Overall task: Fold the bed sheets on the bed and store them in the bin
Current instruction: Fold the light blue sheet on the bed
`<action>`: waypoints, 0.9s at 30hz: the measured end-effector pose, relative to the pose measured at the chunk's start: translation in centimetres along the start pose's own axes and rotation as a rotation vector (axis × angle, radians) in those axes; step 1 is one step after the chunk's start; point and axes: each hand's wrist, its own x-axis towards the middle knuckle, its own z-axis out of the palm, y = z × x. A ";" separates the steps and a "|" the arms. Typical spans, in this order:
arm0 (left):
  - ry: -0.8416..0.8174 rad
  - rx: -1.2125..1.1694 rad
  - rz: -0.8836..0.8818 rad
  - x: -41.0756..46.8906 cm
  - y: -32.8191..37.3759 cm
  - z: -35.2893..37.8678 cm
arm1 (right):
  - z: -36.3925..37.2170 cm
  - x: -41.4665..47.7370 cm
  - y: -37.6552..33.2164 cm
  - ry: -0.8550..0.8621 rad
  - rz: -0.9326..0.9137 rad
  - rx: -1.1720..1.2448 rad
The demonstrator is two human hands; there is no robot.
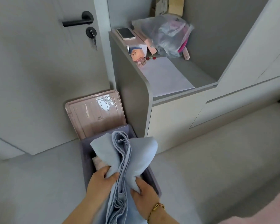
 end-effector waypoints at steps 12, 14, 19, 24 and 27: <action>-0.373 0.193 0.035 15.6 2.2 -3.1 | 2.1 9.9 -6.2 0.161 0.293 0.186; -0.470 0.264 0.070 19.6 1.2 -4.1 | 4.3 12.3 -7.3 0.288 0.325 0.165; -0.655 0.435 0.146 28.3 -0.6 -6.4 | 11.0 17.8 -8.1 0.503 0.446 0.353; -0.756 0.456 0.170 32.9 -3.1 -6.6 | 15.2 18.9 -6.6 0.608 0.589 0.526; -0.842 0.438 0.149 33.4 -5.9 -6.0 | 17.4 19.4 -4.4 0.675 0.658 0.585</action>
